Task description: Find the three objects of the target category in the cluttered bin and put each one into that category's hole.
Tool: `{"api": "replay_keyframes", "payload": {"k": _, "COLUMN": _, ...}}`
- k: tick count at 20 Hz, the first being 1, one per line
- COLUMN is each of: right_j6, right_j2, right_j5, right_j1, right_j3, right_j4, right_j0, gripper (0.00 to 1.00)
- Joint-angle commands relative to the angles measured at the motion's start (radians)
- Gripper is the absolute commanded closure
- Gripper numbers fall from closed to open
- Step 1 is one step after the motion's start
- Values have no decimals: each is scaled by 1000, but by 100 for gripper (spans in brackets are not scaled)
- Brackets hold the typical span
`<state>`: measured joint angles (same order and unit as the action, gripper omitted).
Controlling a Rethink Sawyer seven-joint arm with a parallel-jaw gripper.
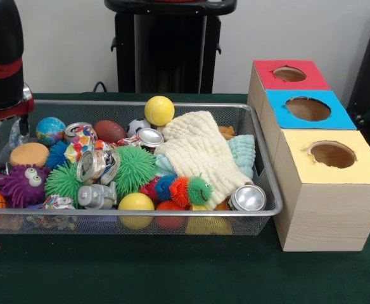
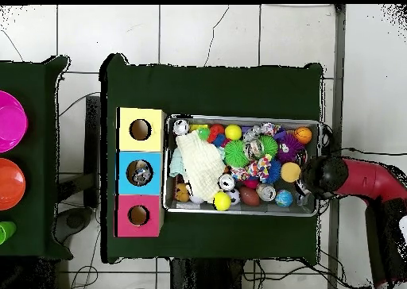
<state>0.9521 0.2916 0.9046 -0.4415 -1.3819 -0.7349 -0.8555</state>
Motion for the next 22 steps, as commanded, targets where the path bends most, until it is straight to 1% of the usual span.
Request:
{"api": "replay_keyframes", "payload": {"k": 1, "right_j6": -125, "right_j2": 39, "right_j5": 93, "right_j1": -7, "right_j3": -17, "right_j4": 47, "right_j0": -44, "gripper": 0}}
{"api": "replay_keyframes", "payload": {"k": 4, "right_j6": -128, "right_j2": 32, "right_j5": 84, "right_j1": -13, "right_j3": -32, "right_j4": 47, "right_j0": -49, "gripper": 0}}
{"api": "replay_keyframes", "payload": {"k": 6, "right_j6": -125, "right_j2": 25, "right_j5": 81, "right_j1": -5, "right_j3": -29, "right_j4": 45, "right_j0": -47, "gripper": 0}}
{"api": "replay_keyframes", "payload": {"k": 7, "right_j6": -114, "right_j2": 26, "right_j5": 90, "right_j1": 13, "right_j3": -5, "right_j4": 46, "right_j0": -29, "gripper": 0}}
{"api": "replay_keyframes", "payload": {"k": 8, "right_j6": -113, "right_j2": 25, "right_j5": 87, "right_j1": 19, "right_j3": -1, "right_j4": 45, "right_j0": -27, "gripper": 0}}
{"api": "replay_keyframes", "payload": {"k": 13, "right_j6": -124, "right_j2": 17, "right_j5": 82, "right_j1": 12, "right_j3": -15, "right_j4": 43, "right_j0": -40, "gripper": 0}}
{"api": "replay_keyframes", "payload": {"k": 17, "right_j6": -127, "right_j2": 16, "right_j5": 77, "right_j1": 34, "right_j3": -9, "right_j4": 37, "right_j0": -44, "gripper": 0}}
{"api": "replay_keyframes", "payload": {"k": 20, "right_j6": -128, "right_j2": 20, "right_j5": 76, "right_j1": 36, "right_j3": -5, "right_j4": 39, "right_j0": -42, "gripper": 0}}
{"api": "replay_keyframes", "payload": {"k": 22, "right_j6": -129, "right_j2": 28, "right_j5": 75, "right_j1": 52, "right_j3": 7, "right_j4": 42, "right_j0": -38, "gripper": 0}}
